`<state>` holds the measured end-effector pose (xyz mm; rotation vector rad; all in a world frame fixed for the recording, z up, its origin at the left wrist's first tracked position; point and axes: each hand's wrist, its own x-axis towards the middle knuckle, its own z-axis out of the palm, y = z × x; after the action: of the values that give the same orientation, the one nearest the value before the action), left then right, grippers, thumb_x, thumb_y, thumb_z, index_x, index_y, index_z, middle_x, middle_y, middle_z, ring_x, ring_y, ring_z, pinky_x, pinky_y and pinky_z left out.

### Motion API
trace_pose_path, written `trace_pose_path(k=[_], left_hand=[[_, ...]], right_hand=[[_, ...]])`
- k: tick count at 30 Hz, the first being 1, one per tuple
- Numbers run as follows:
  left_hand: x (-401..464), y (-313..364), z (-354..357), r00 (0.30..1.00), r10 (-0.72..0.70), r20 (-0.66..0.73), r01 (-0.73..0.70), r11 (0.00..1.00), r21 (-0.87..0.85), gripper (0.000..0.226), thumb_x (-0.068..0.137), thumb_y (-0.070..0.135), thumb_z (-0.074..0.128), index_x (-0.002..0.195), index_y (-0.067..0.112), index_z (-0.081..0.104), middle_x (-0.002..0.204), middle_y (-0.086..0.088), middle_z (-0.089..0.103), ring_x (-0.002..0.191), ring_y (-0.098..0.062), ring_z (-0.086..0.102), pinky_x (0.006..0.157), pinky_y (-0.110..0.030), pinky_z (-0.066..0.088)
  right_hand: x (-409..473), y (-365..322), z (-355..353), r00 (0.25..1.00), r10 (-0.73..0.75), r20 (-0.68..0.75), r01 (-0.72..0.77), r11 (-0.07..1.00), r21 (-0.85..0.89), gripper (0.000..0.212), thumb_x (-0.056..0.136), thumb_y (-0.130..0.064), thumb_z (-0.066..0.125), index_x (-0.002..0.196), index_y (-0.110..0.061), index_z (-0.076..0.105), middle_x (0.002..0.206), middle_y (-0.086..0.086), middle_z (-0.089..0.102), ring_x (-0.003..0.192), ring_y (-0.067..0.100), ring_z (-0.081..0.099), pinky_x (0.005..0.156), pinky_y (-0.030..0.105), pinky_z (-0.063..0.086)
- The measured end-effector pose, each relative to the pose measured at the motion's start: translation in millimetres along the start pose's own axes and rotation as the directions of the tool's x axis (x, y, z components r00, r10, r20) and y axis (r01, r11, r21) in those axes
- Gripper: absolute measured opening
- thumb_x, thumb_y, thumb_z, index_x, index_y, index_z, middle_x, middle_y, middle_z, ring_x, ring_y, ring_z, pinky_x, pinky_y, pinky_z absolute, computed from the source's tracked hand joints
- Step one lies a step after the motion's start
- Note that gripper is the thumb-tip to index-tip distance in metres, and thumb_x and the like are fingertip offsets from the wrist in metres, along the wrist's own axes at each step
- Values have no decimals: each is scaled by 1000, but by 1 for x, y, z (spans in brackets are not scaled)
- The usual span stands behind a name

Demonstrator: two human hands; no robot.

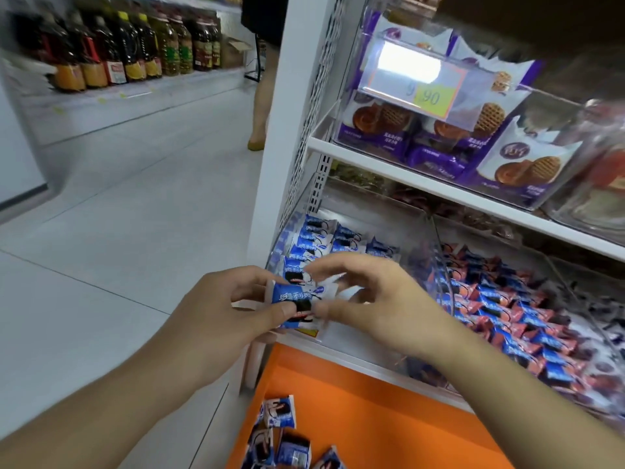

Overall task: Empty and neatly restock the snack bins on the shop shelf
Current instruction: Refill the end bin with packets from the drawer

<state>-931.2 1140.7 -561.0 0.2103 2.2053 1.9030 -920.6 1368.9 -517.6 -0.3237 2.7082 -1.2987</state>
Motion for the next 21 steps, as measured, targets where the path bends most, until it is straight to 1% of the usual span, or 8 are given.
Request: trace_pose_path(k=[2,4,7,9,11,14,17,21], left_hand=[[-2,3,3,1000,24,9,-23,999,-30,21,86,28,81,104,37,78,106,12,77,87,-10,77,71,-30,65],[-4,3,2,998,57,0,-56,996,63,31,86,41,79,115,44,71,112,21,73,92,-5,75,77,-30,64],[-6,-5,-4,991,128,37,-129,850,510,53,93,52,68,141,51,47,133,32,53,110,4,60,92,-20,53],[-8,-10,-7,978,155,141,-210,720,662,62,98,49,62,153,51,34,141,36,31,122,4,46,97,-17,47],[-8,-11,-10,962,149,227,-267,661,701,68,100,47,60,157,54,24,139,36,20,129,5,35,99,-16,44],[-5,-9,-13,955,173,240,-295,629,719,66,102,46,56,157,55,21,138,33,19,129,5,32,96,-15,45],[-3,-11,-13,956,179,233,-293,645,706,62,103,44,55,155,57,24,135,32,22,128,3,36,96,-15,45],[-1,-16,-15,957,182,226,-290,650,702,59,103,42,55,153,60,27,131,31,25,123,1,40,95,-15,46]], right_hand=[[-4,-4,7,999,3,-51,-5,999,-50,30,83,-29,88,109,-40,76,115,-17,72,91,12,70,79,34,59],[0,-3,8,990,-2,-144,-7,998,-67,28,82,-27,90,103,-38,77,108,-14,74,78,15,71,75,38,60],[16,13,-2,948,7,-319,-55,988,-143,26,82,-27,90,99,-38,74,94,-5,76,65,17,66,64,31,53],[33,29,-8,931,32,-363,-135,956,-260,26,81,-30,88,99,-39,71,89,-8,73,64,10,60,61,29,47],[50,43,-5,951,49,-305,-164,918,-361,26,81,-30,87,99,-38,70,88,-13,70,72,0,58,66,24,42],[72,57,9,983,64,-171,-127,911,-392,25,82,-27,88,98,-36,71,91,-13,72,82,-3,64,74,21,49],[90,66,22,995,13,-100,-57,889,-455,24,82,-29,90,101,-32,76,99,-14,69,88,5,66,83,34,59],[101,72,28,995,-59,-76,3,805,-593,28,79,-38,89,104,-36,75,103,-12,52,97,10,53,85,42,55]])
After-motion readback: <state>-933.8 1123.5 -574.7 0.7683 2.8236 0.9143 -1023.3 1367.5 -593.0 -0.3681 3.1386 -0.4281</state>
